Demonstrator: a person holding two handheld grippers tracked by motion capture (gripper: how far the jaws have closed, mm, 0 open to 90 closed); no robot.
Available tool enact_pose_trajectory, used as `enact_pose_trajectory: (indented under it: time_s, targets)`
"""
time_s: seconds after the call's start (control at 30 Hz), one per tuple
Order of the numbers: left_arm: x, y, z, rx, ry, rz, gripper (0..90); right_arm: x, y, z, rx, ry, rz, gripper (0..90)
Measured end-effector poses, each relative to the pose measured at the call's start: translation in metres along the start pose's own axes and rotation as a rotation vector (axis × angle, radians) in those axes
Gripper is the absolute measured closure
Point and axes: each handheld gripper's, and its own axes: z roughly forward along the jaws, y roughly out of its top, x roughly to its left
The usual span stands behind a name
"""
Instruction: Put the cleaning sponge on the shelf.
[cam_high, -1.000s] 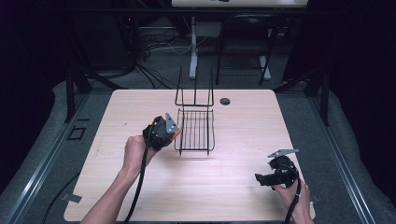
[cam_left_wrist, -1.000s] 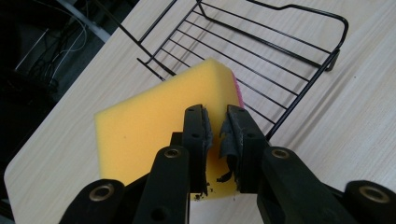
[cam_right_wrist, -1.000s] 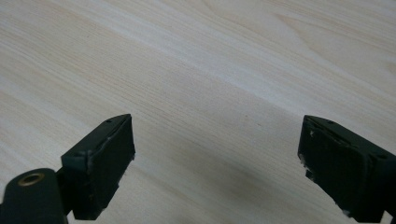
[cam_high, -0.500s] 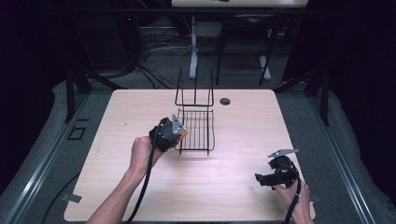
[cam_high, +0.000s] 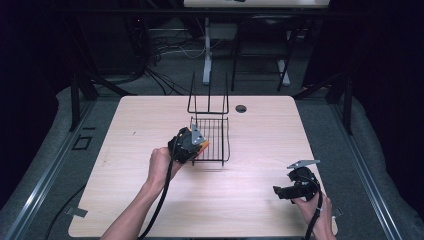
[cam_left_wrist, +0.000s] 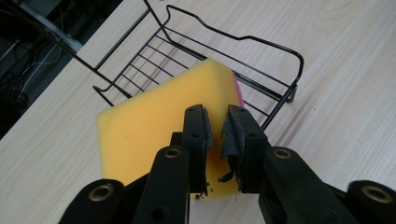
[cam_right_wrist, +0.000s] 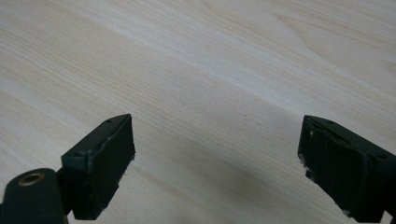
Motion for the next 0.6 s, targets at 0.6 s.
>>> enact_pose_trajectory:
  time_s: [0.6]
  targets:
    - [-0.007,0.005,0.027,-0.021,-0.011,-0.025,77.5,0.000,0.000,0.000,0.002,0.001,0.000,10.6]
